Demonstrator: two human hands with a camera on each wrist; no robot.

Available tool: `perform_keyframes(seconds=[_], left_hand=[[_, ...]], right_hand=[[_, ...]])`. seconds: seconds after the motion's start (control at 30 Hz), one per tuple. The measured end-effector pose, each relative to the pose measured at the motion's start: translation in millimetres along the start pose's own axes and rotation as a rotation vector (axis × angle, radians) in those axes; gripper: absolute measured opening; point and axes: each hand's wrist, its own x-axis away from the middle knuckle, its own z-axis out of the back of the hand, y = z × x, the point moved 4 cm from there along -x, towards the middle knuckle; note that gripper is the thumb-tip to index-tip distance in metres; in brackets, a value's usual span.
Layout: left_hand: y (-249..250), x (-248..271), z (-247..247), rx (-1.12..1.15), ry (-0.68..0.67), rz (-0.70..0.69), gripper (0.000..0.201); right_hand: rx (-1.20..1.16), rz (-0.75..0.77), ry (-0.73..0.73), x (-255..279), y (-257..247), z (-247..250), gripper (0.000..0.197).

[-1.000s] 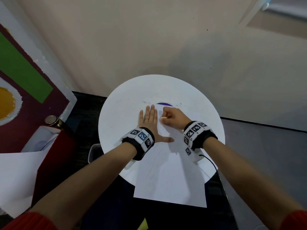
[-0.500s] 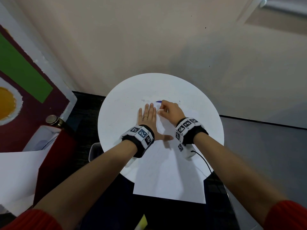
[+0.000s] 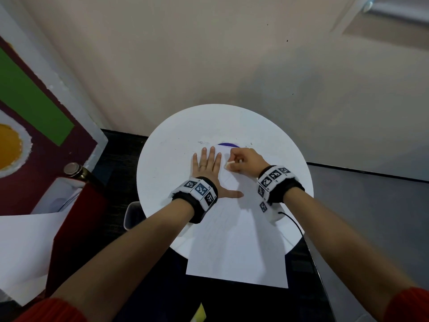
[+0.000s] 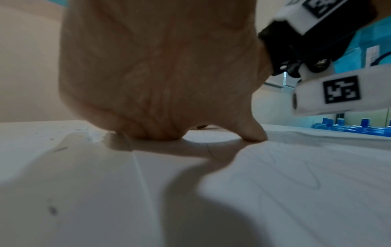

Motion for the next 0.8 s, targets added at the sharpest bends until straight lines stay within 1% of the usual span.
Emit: perform_keyframes(seconds=[0.07, 0.1, 0.13, 0.17, 0.23, 0.27, 0.3, 0.4, 0.43, 0.47, 0.57, 0.6, 0.73, 0.8], left_hand=[[1, 0, 0, -0.013, -0.004, 0.006, 0.139], [1, 1, 1, -0.013, -0.002, 0.007, 0.139], [0, 1, 1, -0.011, 0.001, 0.007, 0.139], [0, 0, 1, -0.006, 0.002, 0.007, 0.139], [-1, 0, 0, 0.004, 0.008, 0.006, 0.139], [-1, 1, 0, 0.005, 0.011, 0.004, 0.139], [0, 1, 0, 0.003, 0.011, 0.0, 0.139], [0, 2, -1, -0.002, 0.013, 0.001, 0.139], [-1, 2, 0, 0.0, 0.012, 0.002, 0.139], [-1, 1, -1, 0.005, 0.01, 0.003, 0.14], [0, 0, -2, 0.017, 0.012, -0.001, 0.139], [0, 0, -1, 0.017, 0.015, 0.0, 0.139], [1, 1, -1, 0.014, 0.025, 0.008, 0.14], [0, 1, -1, 0.019, 0.026, 0.003, 0.141]], right_hand=[[0.017, -0.013, 0.132, -3, -5, 4, 0.023], [0.016, -0.012, 0.168, -4, -7, 3, 0.024], [0.012, -0.006, 0.167, -3, -7, 1, 0.025], [0.008, 0.005, 0.134, 0, -6, -2, 0.024], [0.023, 0.017, 0.028, 6, -2, -5, 0.02], [0.045, 0.006, -0.002, 7, -1, -3, 0.019], [0.061, -0.013, 0.011, 5, -2, 1, 0.017], [0.086, -0.049, 0.187, -1, -6, 9, 0.01], [0.092, -0.048, 0.213, 1, -7, 8, 0.009], [0.083, -0.041, 0.199, 6, -6, 4, 0.01], [0.036, -0.032, 0.063, 20, 0, -5, 0.021], [0.036, -0.041, 0.059, 19, 0, -2, 0.022], [0.009, -0.058, 0.204, 8, -6, 1, 0.015], [-0.022, -0.019, 0.171, 13, -2, -8, 0.016]])
